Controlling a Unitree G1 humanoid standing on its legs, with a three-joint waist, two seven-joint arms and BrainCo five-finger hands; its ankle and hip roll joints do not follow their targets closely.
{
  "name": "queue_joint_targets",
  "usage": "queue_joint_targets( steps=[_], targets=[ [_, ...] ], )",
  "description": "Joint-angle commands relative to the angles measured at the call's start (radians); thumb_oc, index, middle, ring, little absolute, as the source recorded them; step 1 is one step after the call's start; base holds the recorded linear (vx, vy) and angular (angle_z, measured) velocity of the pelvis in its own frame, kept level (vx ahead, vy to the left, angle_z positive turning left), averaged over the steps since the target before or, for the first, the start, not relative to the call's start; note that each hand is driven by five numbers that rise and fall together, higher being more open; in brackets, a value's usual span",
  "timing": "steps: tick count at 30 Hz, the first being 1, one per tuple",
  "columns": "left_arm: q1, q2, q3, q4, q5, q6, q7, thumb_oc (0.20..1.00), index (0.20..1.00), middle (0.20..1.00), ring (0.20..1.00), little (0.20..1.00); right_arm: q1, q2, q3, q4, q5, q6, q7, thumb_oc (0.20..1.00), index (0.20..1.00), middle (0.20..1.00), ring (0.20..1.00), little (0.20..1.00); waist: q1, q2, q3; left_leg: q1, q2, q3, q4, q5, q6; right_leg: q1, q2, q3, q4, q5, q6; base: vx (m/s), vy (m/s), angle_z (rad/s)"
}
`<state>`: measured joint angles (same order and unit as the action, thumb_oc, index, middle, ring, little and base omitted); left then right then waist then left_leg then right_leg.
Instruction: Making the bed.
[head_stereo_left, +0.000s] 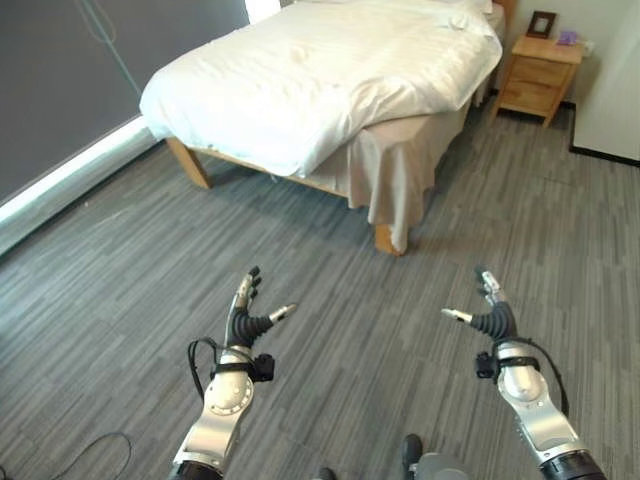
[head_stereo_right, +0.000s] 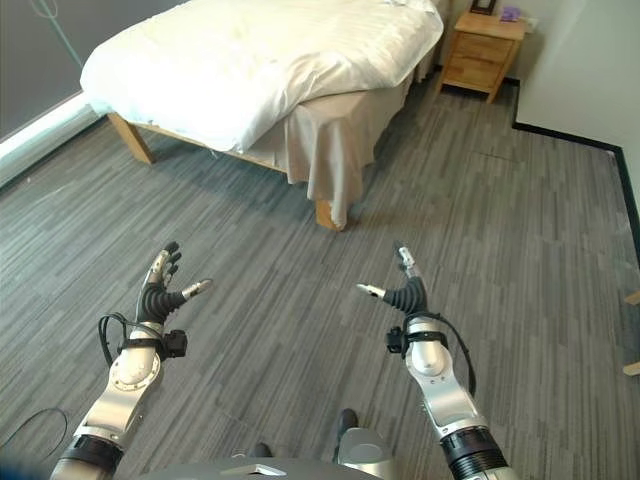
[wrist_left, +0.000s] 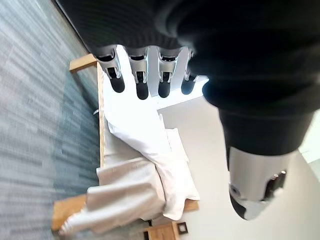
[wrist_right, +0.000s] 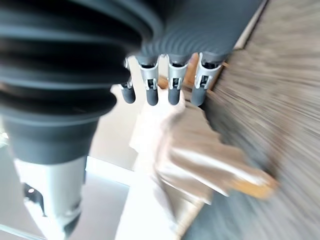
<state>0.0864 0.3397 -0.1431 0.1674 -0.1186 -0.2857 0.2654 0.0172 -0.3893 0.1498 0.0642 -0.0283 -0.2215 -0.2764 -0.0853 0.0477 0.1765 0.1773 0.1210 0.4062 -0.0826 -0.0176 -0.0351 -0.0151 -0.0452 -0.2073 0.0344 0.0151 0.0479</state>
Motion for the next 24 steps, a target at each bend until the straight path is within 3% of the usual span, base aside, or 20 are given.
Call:
queue_joint_targets(
  steps=[1,3,4,6,7,8,10,11,13,14,15,19,22,24],
  targets=[
    [0.007,0.013,0.028,-0.063,-0.094,-0.099,-0.018,1.000,1.000,1.000,1.000,1.000,-0.007,0.006,0.009,-0.072,0.046,-0.086,0.012,1.000,1.000,1.000,1.000,1.000,-0.018,-0.078,-0.017,0.007,0.017,-0.053,0.034,0.017,-0.067,0.117,-0.065,0.015,-0.111,-0.009,0.076,0.02,-0.089,-0.06],
    [0.008,0.014,0.015,-0.068,-0.120,-0.102,-0.036,1.000,1.000,1.000,1.000,1.000,-0.001,-0.015,0.017,-0.064,0.040,-0.087,0.019,1.000,1.000,1.000,1.000,1.000,-0.015,-0.083,0.011,-0.055,0.029,-0.075,0.183,-0.001,-0.087,0.135,-0.057,0.020,-0.108,-0.033,0.050,0.03,-0.159,-0.07],
    [0.009,0.014,0.015,-0.069,-0.121,-0.101,-0.037,1.000,1.000,1.000,1.000,1.000,-0.001,-0.015,0.017,-0.064,0.040,-0.087,0.019,1.000,1.000,1.000,1.000,1.000,-0.018,-0.083,0.011,-0.064,0.033,-0.079,0.198,-0.008,-0.089,0.134,-0.055,0.017,-0.108,-0.034,0.049,0.04,-0.134,-0.04],
    [0.008,0.020,0.005,-0.072,-0.131,-0.103,-0.050,1.000,1.000,1.000,1.000,1.000,0.006,-0.030,0.019,-0.063,0.044,-0.086,0.027,1.000,1.000,1.000,1.000,1.000,-0.011,-0.089,0.032,-0.120,0.059,-0.109,0.336,0.022,-0.111,0.153,-0.049,0.023,-0.108,-0.049,0.026,0.04,-0.101,-0.10],
    [0.008,0.020,0.005,-0.072,-0.131,-0.103,-0.050,1.000,1.000,1.000,1.000,1.000,0.006,-0.030,0.019,-0.063,0.044,-0.086,0.027,1.000,1.000,1.000,1.000,1.000,-0.012,-0.088,0.031,-0.123,0.061,-0.111,0.340,0.020,-0.111,0.153,-0.048,0.022,-0.108,-0.049,0.026,0.09,-0.145,-0.19],
    [0.008,0.021,-0.005,-0.076,-0.131,-0.103,-0.051,1.000,1.000,1.000,1.000,1.000,0.016,-0.043,0.022,-0.046,0.055,-0.085,0.035,1.000,1.000,1.000,1.000,1.000,0.004,-0.094,0.050,-0.173,0.071,-0.153,0.439,0.068,-0.126,0.180,-0.043,0.027,-0.113,-0.063,0.009,0.15,-0.153,-0.15],
    [0.006,0.025,-0.011,-0.084,-0.121,-0.100,-0.054,1.000,1.000,1.000,1.000,1.000,0.026,-0.047,0.029,-0.017,0.063,-0.074,0.040,1.000,1.000,1.000,1.000,1.000,0.019,-0.101,0.072,-0.253,0.044,-0.194,0.492,0.064,-0.110,0.200,-0.040,0.029,-0.117,-0.078,-0.004,0.23,-0.135,-0.07],
    [0.009,0.023,-0.008,-0.086,-0.119,-0.101,-0.052,1.000,1.000,1.000,1.000,1.000,0.021,-0.045,0.033,-0.002,0.060,-0.067,0.040,1.000,1.000,1.000,1.000,1.000,0.026,-0.103,0.075,-0.294,0.026,-0.182,0.451,0.025,-0.087,0.208,-0.041,0.033,-0.117,-0.089,0.002,0.17,-0.019,-0.03],
    [0.012,0.023,-0.003,-0.086,-0.120,-0.100,-0.051,1.000,1.000,1.000,1.000,1.000,0.018,-0.045,0.035,0.005,0.058,-0.065,0.042,1.000,1.000,1.000,1.000,1.000,0.032,-0.101,0.073,-0.303,0.017,-0.166,0.413,0.009,-0.076,0.213,-0.042,0.036,-0.119,-0.095,0.009,0.20,0.038,-0.11],
    [0.016,0.021,-0.001,-0.086,-0.120,-0.099,-0.051,1.000,1.000,1.000,1.000,1.000,0.013,-0.045,0.040,0.012,0.056,-0.062,0.044,1.000,1.000,1.000,1.000,1.000,0.042,-0.096,0.070,-0.307,0.011,-0.146,0.357,0.020,-0.070,0.220,-0.042,0.037,-0.121,-0.105,0.017,0.39,0.117,-0.13],
    [0.029,0.018,0.001,-0.091,-0.119,-0.097,-0.054,1.000,1.000,1.000,1.000,1.000,0.003,-0.046,0.048,0.020,0.051,-0.058,0.045,1.000,1.000,1.000,1.000,1.000,0.057,-0.076,0.066,-0.327,0.015,-0.119,0.244,0.068,-0.073,0.238,-0.027,0.044,-0.122,-0.122,0.028,0.31,0.104,-0.09],
    [0.044,0.009,-0.001,-0.096,-0.111,-0.090,-0.055,1.000,1.000,1.000,1.000,1.000,0.001,-0.047,0.058,0.029,0.040,-0.054,0.044,1.000,1.000,1.000,1.000,1.000,0.096,-0.067,0.072,-0.378,0.025,-0.073,0.063,0.145,-0.078,0.294,-0.020,0.074,-0.122,-0.163,0.045,0.41,0.121,-0.24],
    [0.052,0.009,-0.006,-0.103,-0.097,-0.087,-0.058,1.000,1.000,1.000,1.000,1.000,0.013,-0.040,0.059,0.033,0.049,-0.054,0.053,1.000,1.000,1.000,1.000,1.000,0.107,-0.065,0.068,-0.386,0.043,-0.036,0.027,0.172,-0.079,0.327,-0.027,0.090,-0.122,-0.180,0.057,0.39,0.133,-0.49],
    [0.071,0.008,-0.007,-0.116,-0.084,-0.083,-0.058,1.000,1.000,1.000,1.000,1.000,0.031,-0.030,0.072,0.023,0.041,-0.049,0.071,1.000,1.000,1.000,1.000,1.000,0.134,-0.066,0.043,-0.380,0.034,-0.071,0.027,0.211,-0.060,0.367,-0.047,0.125,-0.090,-0.210,0.072,0.61,0.210,-0.36]
  ],
)
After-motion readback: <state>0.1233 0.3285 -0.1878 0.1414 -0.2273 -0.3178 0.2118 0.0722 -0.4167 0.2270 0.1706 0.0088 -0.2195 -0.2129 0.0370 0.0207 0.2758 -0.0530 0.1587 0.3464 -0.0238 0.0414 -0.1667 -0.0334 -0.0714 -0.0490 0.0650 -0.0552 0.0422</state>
